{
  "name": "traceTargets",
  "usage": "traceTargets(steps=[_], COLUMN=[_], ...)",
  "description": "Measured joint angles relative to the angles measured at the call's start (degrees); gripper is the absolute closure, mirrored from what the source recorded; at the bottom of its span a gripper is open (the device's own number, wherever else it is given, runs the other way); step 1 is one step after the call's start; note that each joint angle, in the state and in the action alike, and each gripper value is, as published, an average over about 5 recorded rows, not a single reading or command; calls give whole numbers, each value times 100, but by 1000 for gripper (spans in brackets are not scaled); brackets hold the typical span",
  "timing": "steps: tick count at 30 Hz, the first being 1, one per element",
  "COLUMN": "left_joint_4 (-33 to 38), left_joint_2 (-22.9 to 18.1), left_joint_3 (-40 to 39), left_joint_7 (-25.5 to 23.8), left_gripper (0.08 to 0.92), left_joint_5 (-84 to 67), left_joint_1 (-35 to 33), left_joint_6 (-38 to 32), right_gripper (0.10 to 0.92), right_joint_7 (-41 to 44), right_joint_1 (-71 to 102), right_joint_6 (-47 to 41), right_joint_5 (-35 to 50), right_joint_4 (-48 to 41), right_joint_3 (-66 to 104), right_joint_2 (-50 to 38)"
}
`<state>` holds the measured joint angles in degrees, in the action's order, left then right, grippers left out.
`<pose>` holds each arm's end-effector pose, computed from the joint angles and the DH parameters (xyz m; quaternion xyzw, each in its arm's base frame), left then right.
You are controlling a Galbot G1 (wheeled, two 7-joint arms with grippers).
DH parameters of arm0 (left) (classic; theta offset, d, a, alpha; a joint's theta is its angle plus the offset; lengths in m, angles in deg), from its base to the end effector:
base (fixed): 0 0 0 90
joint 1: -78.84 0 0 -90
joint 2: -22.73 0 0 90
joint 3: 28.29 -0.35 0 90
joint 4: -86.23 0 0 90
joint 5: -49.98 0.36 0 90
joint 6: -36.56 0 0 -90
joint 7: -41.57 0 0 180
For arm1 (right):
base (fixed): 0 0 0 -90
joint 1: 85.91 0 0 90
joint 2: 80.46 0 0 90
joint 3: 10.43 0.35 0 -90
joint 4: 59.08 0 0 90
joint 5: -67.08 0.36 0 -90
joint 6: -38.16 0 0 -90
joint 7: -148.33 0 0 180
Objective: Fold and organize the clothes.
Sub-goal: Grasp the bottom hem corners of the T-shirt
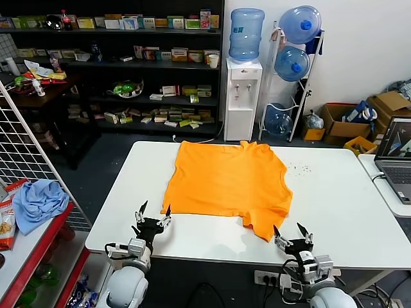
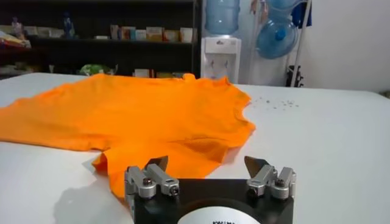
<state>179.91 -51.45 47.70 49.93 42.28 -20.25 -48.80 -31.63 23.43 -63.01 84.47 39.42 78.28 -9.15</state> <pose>0.2908 0.0054 -0.3890 -0.0563 -0.9902 -0.0694 0.1072 0.2419 -0.0875 -0.3856 0.0346 -0.9796 0.0080 0.1977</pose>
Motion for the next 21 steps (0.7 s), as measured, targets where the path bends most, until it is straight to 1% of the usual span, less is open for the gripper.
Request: traceTargets(steps=[7,16,18,21], left_joint_4=[-132,-383,-448,-530], left_joint_2=[37,-10,-23,-37], left_joint_3=[-230,-426,-446,-471], left_joint_7=[106,154,162,178], left_gripper=[177,177,177,193], left_joint_5=[-490,-838,-886,-943], left_joint_1=[276,652,726,811], left_joint_6=[510,950,1023,1114], right_gripper=[203,203,218,284], right_joint_7=[-185,-373,-410,-454], right_joint_1=[-190,-455,-517,-580], right_joint_6=[-216,-369,-400,-444], right_joint_5=[32,-5,-22,-42], right_joint_4=[-95,-266,-301,-328], right_joint_3=[-119,-262,-289,-320], right_joint_2=[68,202,233,261])
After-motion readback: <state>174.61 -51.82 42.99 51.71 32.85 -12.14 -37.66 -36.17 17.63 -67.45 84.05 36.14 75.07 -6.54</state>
